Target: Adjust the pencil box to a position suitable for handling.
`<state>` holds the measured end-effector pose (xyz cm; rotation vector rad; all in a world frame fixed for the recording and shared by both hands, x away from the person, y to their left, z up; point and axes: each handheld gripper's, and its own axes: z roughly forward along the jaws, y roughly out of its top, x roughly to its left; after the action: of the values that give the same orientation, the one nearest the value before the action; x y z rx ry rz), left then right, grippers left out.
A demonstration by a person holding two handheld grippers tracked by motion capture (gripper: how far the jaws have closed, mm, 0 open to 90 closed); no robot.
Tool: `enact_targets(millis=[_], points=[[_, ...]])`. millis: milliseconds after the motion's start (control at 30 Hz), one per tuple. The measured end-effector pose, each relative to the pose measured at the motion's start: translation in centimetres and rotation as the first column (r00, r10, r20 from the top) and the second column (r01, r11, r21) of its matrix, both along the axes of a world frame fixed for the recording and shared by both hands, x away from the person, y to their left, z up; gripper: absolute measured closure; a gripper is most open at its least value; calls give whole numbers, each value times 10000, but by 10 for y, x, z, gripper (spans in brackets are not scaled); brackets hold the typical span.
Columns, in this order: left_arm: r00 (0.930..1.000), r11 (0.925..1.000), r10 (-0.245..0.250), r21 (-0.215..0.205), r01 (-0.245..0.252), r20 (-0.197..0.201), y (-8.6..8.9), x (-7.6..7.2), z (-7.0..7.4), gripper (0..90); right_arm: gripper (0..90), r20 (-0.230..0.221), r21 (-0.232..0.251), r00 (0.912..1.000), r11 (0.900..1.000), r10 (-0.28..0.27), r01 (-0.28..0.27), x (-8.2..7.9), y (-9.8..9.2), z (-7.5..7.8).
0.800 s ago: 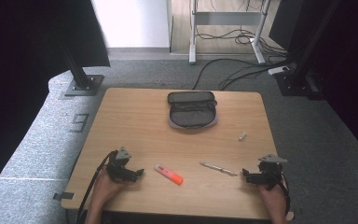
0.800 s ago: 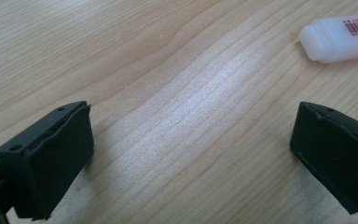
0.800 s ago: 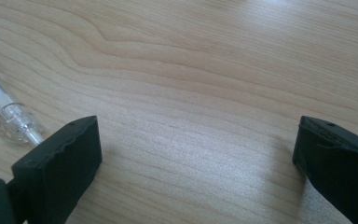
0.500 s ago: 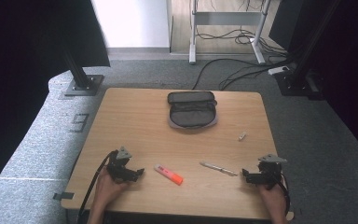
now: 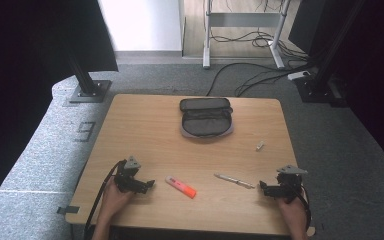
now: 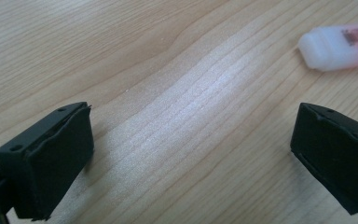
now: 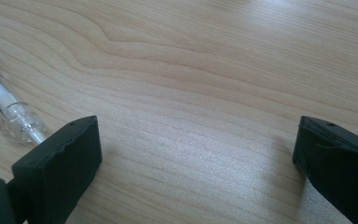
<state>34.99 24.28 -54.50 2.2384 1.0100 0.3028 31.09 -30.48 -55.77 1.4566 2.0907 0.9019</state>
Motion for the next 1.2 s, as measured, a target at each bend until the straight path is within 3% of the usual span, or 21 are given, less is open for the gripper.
enact_targets(millis=[67,233,600,667,700,833,900,1067,1200], points=[[9999,9999,29,-109,-30,-103,1,2,1,0,10,0,0,10000,10000,0,0,0,0,0],[9999,9985,63,-549,-58,95,4,4,5,0,10,2,0,10000,10000,1,-1,0,0,0],[9995,9964,-111,-832,135,301,-1,15,25,0,10,-5,2,10000,10000,-6,6,0,0,0],[9986,9938,-54,-1104,112,527,-2,17,26,0,10,-6,1,10000,10000,-9,9,0,0,0],[9990,9935,-38,-1135,89,449,-2,19,26,0,10,-5,2,10000,10000,-8,8,0,0,0],[9990,9968,-85,-785,119,432,-5,26,29,0,10,1,-6,10000,10000,-1,1,0,0,0],[9980,9961,-86,-874,140,622,-6,28,30,0,10,2,-8,10000,10000,0,0,0,0,0],[9984,9975,-115,-687,153,553,-10,36,37,0,10,0,-5,10000,10000,-2,2,0,0,0],[9987,9959,-193,-879,235,479,-14,44,40,0,10,2,-5,10000,10000,1,-1,0,0,0]])
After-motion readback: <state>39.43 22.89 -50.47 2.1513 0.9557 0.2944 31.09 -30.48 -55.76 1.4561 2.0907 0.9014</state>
